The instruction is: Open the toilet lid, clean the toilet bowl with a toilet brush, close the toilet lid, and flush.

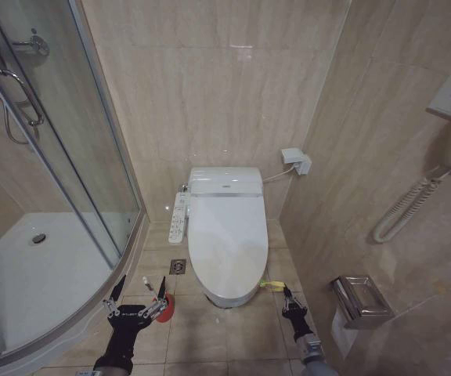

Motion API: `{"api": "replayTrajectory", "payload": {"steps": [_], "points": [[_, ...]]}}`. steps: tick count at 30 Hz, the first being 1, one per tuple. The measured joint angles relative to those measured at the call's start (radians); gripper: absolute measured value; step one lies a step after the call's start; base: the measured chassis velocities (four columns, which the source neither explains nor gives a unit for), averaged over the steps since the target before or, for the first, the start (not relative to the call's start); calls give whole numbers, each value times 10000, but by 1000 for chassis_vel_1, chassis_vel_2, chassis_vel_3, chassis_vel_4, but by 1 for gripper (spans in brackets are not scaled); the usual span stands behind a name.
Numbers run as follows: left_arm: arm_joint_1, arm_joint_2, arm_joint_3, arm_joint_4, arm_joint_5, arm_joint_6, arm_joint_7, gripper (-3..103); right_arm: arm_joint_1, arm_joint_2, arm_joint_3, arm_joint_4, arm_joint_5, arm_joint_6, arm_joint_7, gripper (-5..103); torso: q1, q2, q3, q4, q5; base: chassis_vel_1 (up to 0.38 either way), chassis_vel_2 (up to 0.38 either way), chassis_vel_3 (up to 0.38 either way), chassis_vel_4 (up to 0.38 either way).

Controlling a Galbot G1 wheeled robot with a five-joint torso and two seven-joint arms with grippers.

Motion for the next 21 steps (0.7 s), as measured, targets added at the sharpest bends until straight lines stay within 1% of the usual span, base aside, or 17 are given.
{"api": "replayTrajectory", "payload": {"steps": [3, 4, 8, 11, 12, 16, 17, 21], "points": [[0, 0, 0, 0, 0, 0, -1, 100, -311, -105, 50, 970, 466, -369, -82, 0, 0, 0, 0, 3, 2, 0, 0, 0, 0], [0, 0, 0, 0, 0, 0, -1, 100, -311, -105, 50, 970, 466, -369, -82, 0, 0, 0, 0, 3, 2, 0, 0, 0, 0], [0, 0, 0, 0, 0, 0, 0, 100, -713, -248, 203, 2140, 739, -687, -150, 0, 1, -1, 1, 6, 5, 0, 0, 0, 0], [1, 0, 0, 1, 0, 0, 0, 100, -858, -274, 238, 2534, 842, -820, -112, 0, 0, 0, 0, 4, 3, 0, 0, 0, 0], [0, 0, 0, 1, 0, 0, 0, 100, -1016, -290, 275, 3016, 932, -954, -56, 0, 0, -1, 0, 0, 2, 0, 0, 0, 0], [0, 0, 0, 0, 0, 0, 0, 100, -1484, -345, 346, 4695, 1192, -1387, 142, 0, 0, -1, 0, 0, 0, 0, 0, 0, 0], [0, 0, 0, 0, 0, 0, 0, 100, -1484, -345, 346, 4695, 1192, -1387, 142, 0, 0, -1, 0, 0, 0, 0, 0, 0, 0], [0, 0, 0, 0, 0, 0, 0, 100, -1816, -486, 391, 6351, 1580, -2049, 361, 0, 0, 0, -1, -2, -3, 0, 0, 0, 0]]}}
